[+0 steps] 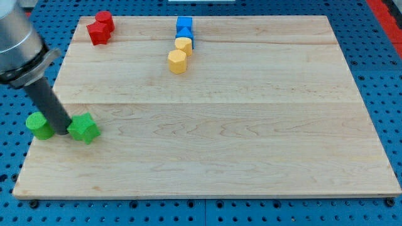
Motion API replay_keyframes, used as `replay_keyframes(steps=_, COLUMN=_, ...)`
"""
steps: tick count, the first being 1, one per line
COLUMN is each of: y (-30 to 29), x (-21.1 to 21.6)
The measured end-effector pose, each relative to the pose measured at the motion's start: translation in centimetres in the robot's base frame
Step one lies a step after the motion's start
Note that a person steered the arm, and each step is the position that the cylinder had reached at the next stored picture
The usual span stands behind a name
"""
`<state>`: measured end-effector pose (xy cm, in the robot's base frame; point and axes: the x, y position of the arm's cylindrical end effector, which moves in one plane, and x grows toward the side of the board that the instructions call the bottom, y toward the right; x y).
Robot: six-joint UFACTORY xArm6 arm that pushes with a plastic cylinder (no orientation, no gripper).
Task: Place the green star vertically below the red star
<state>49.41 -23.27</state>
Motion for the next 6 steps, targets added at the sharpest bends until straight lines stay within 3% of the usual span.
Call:
replay_keyframes(steps=1, y=-0.1, x=-2.1)
replay_keyframes(steps=3, y=2.1, x=6.4)
replay_keyframes(steps=4, y=4.8, x=1.6)
replay_keyframes(steps=5, y=4.3, x=-6.2)
replay_keyframes(steps=6, y=3.4, x=-10.9)
